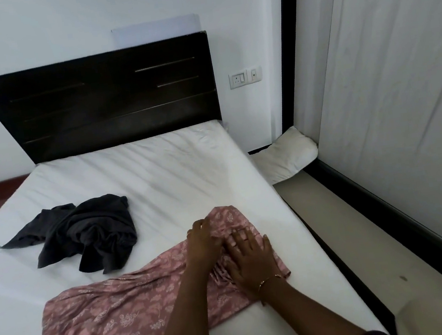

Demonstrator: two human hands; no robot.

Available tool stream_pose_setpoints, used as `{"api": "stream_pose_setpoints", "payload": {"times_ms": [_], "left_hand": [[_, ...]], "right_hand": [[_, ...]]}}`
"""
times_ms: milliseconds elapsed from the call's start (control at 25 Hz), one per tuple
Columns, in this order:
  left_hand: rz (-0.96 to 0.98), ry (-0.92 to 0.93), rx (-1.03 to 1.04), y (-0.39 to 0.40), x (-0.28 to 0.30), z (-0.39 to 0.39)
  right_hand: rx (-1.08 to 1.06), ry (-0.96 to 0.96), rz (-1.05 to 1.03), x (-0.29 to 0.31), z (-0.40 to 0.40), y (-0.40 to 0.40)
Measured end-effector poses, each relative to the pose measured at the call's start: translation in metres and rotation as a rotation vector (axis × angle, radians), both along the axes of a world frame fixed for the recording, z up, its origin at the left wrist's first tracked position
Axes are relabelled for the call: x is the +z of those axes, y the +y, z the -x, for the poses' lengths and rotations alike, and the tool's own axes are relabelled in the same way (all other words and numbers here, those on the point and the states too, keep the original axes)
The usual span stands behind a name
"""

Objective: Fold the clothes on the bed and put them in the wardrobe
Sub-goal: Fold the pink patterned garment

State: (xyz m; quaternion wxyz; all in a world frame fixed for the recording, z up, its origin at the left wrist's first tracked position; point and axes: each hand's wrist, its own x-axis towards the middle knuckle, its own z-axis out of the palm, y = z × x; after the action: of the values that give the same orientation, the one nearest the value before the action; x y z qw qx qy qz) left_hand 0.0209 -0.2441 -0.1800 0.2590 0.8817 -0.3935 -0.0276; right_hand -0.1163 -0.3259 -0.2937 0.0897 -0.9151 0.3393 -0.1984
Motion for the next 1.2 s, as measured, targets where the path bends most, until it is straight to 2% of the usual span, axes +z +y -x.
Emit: {"api": "stream_pose_setpoints", "payload": {"times_ms": [80,240,360,480,640,760,880,960,1040,1080,1120,1200], "left_hand": [[0.008,0.039,-0.079,-0.008,0.003,-0.004],[-0.2,0.112,-0.102,-0.018,0.002,-0.016],[-0.332,0.047,-0.138,-0.019,0.021,-0.013],[-0.146,0.016,-0.219,-0.016,0.039,-0.003],[0.171,0.331,-0.213,-0.006,0.058,0.011],[0.288,0.743,-0.159,-0.004,0.07,0.02],[0.401,1.129,0.059,-0.012,0.07,0.021],[0.436,1.263,0.181,-0.01,0.067,0.021],[0.429,1.332,0.193,-0.008,0.063,0.017],[0.409,1.319,0.162,-0.009,0.064,0.016],[0.363,1.195,0.109,-0.012,0.067,0.012],[0.193,0.665,-0.053,-0.028,0.07,0.004]], "right_hand": [[0.023,0.018,-0.011,0.011,0.006,0.003],[0.021,0.02,0.018,0.02,0.015,0.011],[0.028,0.025,-0.016,0.024,0.019,0.016],[0.025,0.012,-0.019,0.03,0.025,0.019],[0.041,-0.058,0.08,0.039,0.03,0.024],[0.049,-0.071,0.109,0.036,0.033,0.026],[0.026,-0.062,0.098,0.03,0.032,0.025],[0.038,-0.063,0.09,0.025,0.032,0.026],[0.051,-0.071,0.1,0.023,0.034,0.027],[0.054,-0.079,0.105,0.024,0.035,0.027],[0.057,-0.088,0.115,0.025,0.036,0.027],[0.069,-0.094,0.147,0.028,0.038,0.029]]}}
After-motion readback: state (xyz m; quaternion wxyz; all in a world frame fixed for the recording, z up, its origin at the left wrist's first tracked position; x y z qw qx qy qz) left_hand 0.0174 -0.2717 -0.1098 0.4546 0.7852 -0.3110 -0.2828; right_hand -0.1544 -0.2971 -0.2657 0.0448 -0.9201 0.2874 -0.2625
